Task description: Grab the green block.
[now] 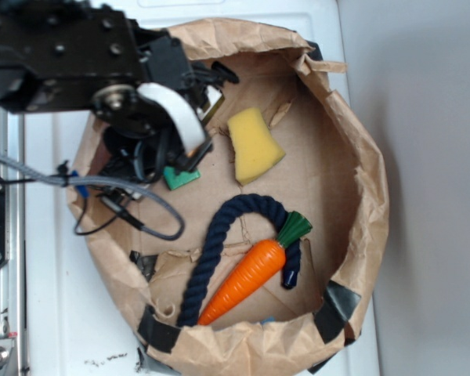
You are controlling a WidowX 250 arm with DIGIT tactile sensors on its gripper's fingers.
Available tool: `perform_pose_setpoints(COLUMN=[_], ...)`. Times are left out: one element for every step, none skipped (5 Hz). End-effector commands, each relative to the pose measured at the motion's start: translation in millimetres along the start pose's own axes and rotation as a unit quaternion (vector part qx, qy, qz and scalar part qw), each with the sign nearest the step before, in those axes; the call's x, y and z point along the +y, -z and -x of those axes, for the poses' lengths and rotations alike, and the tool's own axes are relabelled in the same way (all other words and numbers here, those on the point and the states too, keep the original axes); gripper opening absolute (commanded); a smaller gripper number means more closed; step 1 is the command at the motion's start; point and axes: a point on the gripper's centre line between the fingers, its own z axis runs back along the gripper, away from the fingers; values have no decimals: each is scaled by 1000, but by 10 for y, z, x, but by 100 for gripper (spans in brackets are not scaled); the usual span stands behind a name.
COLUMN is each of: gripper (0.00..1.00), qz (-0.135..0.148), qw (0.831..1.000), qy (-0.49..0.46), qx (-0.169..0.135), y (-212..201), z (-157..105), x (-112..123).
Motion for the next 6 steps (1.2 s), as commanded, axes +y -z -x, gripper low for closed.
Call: perform_pose_setpoints(gripper=[100,100,100,100,100,100], qz=[-34,-36,-27,-18,-13,-25], qw=[999,999,999,1000,1000,999], qy=[-1,5,18,10,23,21], qx=[14,0,0,5,4,15], y=[7,55,124,213,301,452], z=[-54,-79,-71,29,134,99], x=[86,127,136,90,65,17])
